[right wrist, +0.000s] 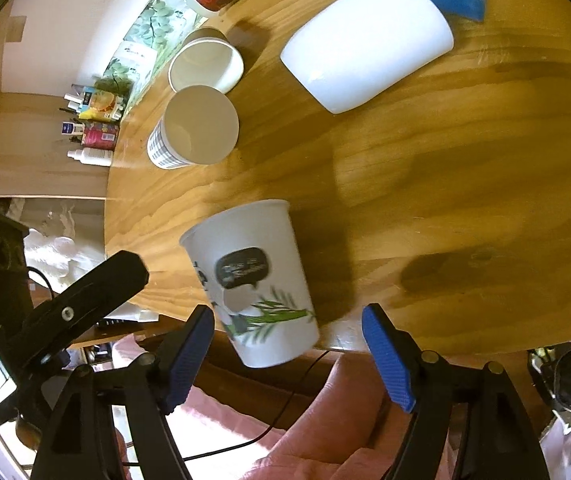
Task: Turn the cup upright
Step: 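Close the left gripper on the panda cup while the right gripper opens and releases it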
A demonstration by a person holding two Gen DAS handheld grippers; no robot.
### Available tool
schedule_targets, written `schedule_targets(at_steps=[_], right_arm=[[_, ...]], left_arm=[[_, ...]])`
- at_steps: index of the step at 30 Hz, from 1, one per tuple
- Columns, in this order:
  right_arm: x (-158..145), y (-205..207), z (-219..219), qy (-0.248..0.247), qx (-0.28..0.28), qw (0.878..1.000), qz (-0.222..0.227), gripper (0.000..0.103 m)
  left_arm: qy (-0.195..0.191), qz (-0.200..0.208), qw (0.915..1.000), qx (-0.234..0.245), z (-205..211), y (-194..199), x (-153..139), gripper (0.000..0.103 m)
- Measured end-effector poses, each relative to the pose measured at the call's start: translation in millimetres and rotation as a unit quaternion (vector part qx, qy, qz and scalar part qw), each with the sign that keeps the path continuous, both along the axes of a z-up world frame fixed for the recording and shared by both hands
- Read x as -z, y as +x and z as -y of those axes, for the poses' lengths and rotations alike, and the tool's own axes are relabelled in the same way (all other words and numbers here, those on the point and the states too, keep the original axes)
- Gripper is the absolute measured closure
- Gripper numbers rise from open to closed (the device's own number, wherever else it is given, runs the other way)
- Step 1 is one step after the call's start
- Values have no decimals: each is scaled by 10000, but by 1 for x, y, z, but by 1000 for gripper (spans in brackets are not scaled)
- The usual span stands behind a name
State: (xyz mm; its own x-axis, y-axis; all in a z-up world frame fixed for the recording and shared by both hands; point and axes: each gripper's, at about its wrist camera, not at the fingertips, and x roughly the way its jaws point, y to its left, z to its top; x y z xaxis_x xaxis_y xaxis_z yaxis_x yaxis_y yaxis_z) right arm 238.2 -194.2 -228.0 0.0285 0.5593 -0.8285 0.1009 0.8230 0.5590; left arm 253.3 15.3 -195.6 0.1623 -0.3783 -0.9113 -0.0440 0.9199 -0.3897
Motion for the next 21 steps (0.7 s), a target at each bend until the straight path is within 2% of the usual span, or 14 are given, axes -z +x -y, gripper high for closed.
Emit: schedule_targets(at_steps=[6, 21], right_arm=[[-2, -3, 0, -99, -82, 9999, 59, 26], [-3, -20, -3, -385, -419, 9983, 123, 26]], left_arm=[[-188, -270, 9994, -112, -2, -1, 13, 2], [-403, -633, 9967, -321, -5, -1, 38, 2]])
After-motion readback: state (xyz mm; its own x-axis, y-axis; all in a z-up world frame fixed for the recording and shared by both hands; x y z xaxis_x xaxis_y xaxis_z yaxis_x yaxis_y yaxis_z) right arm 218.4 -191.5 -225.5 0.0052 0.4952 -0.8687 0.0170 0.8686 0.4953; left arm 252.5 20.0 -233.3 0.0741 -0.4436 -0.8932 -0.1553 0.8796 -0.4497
